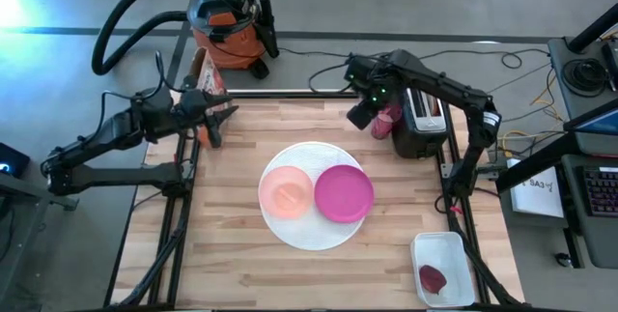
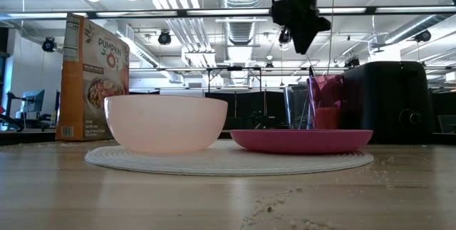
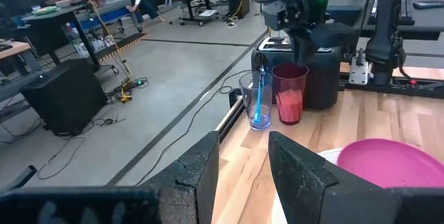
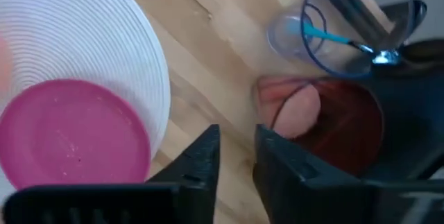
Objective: Arrange a breakfast setting
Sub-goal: Put the red glass of milk on the white table mat at the top of the pink plate
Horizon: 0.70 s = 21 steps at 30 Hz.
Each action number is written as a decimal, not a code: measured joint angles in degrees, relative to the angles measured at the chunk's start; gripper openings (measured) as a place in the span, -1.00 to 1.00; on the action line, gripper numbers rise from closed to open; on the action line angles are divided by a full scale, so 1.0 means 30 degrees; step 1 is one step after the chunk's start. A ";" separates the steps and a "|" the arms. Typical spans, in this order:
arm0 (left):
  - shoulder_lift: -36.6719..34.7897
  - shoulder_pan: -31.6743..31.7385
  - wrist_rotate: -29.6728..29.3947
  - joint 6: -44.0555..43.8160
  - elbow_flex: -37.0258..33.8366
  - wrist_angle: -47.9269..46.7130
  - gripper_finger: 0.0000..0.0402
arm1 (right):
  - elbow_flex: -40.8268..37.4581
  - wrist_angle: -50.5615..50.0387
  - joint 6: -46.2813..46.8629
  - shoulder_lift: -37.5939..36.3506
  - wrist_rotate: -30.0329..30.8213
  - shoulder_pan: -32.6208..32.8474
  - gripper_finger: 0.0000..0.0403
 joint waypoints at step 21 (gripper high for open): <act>-0.0530 0.0002 0.0044 0.0423 0.0366 -0.0802 -0.46 | -0.2541 -0.0497 0.1307 0.0661 0.1513 -0.0168 -0.28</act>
